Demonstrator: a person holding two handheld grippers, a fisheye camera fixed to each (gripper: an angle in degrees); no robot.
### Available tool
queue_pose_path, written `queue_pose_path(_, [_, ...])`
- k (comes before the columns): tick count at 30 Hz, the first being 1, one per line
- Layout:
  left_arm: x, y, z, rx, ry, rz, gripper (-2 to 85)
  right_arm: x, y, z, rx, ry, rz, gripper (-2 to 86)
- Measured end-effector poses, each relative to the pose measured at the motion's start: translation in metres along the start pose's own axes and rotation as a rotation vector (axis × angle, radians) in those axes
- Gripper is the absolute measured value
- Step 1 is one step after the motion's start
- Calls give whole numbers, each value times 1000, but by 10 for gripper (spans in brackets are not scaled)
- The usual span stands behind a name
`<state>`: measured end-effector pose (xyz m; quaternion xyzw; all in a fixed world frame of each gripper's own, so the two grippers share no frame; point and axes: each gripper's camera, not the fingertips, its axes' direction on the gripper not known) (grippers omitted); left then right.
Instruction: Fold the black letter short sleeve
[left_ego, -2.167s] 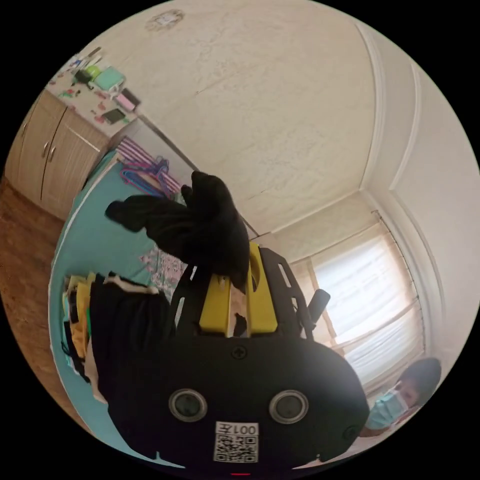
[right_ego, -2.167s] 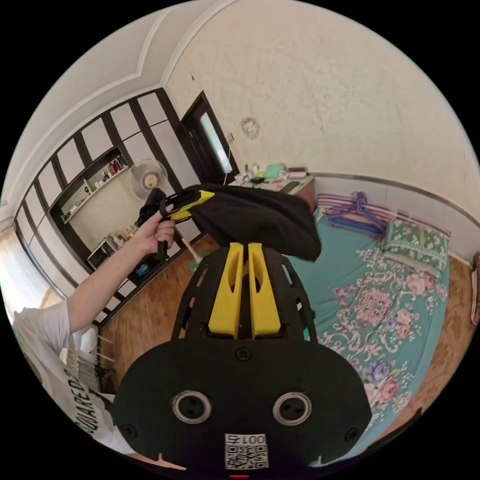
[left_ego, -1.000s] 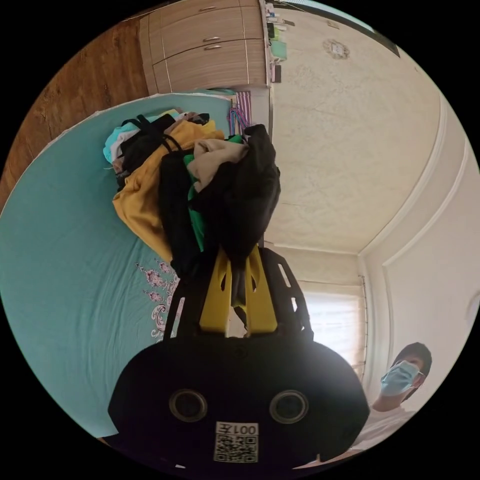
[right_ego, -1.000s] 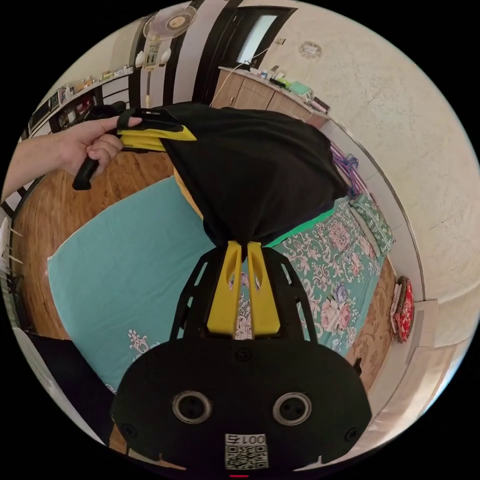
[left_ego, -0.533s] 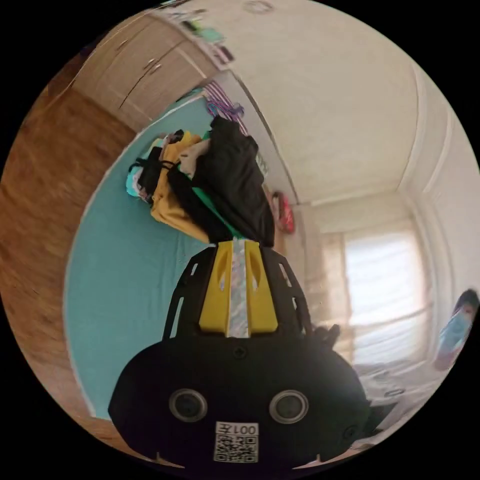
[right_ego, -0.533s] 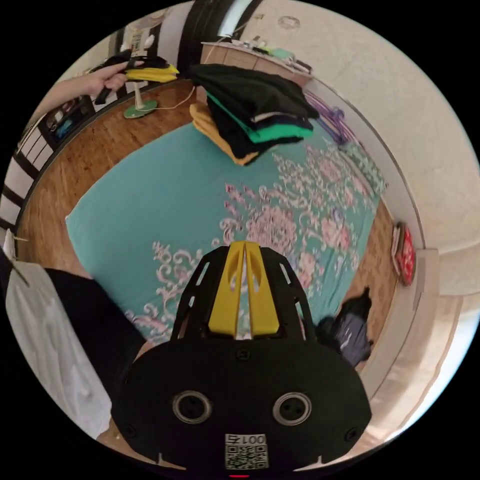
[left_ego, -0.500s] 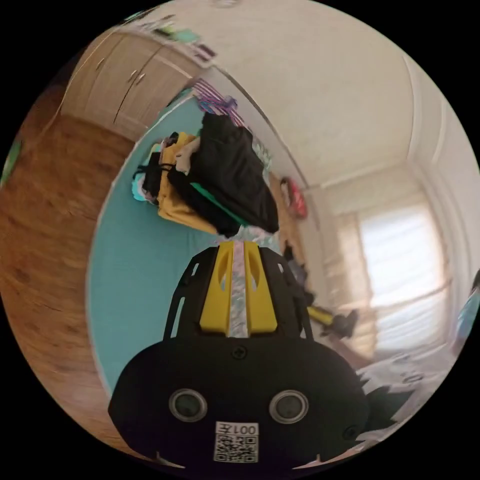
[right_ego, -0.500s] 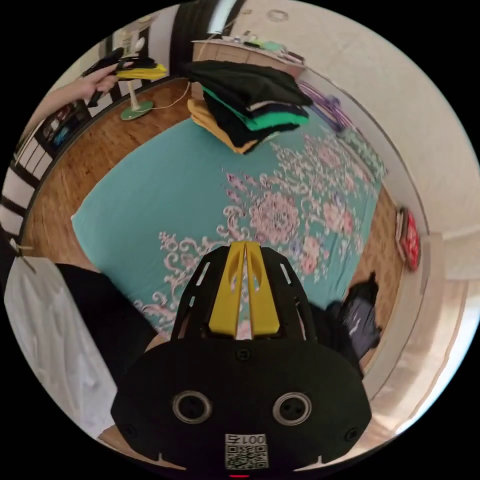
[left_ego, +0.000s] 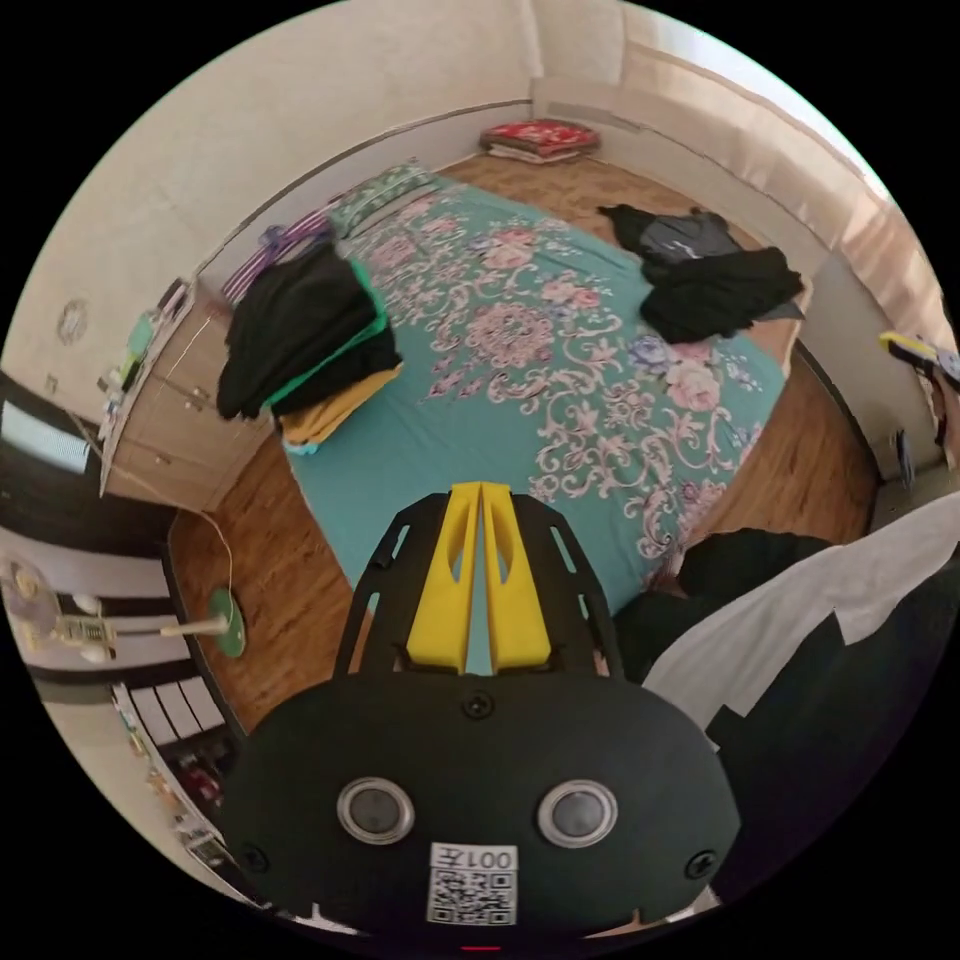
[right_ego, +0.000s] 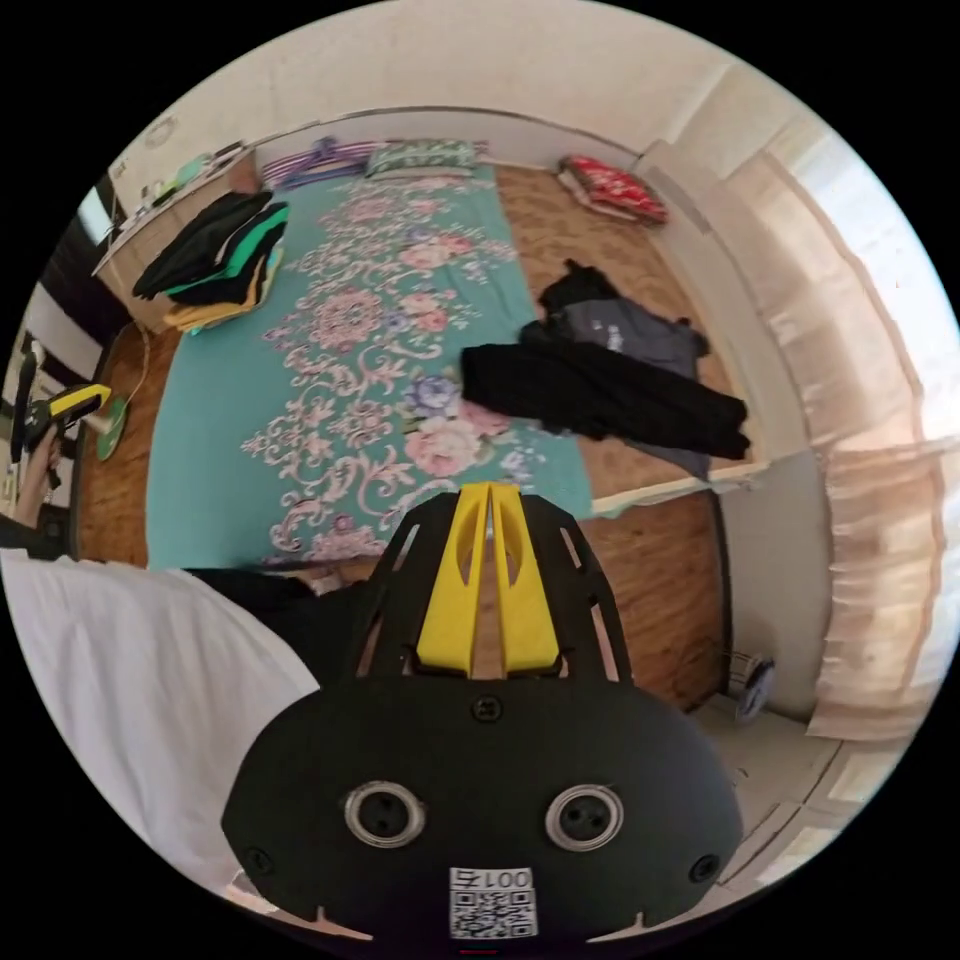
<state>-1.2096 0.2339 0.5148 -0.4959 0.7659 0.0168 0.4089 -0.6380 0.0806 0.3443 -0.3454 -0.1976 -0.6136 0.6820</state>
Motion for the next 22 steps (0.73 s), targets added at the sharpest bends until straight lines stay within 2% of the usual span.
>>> queue_pose_path(4, [102, -74, -12, 69, 7, 141, -10, 69, 49, 4, 59, 132, 80, 2])
queue_pose_path(8, [200, -149, -13, 64, -20, 165, -10, 150, 107, 48, -7, 171, 121, 2])
queue_pose_path(13, [324, -235, 8, 10, 90, 88, -10, 260, 174, 129, -102, 94, 168, 2])
queue_pose_path(17, [449, -314, 40, -62, 174, 168, -10, 357, 229, 185, -93, -44, 285, 1])
queue_pose_path(22, [568, -400, 74, -210, 188, 260, -10, 449, 268, 237, -100, -55, 382, 1])
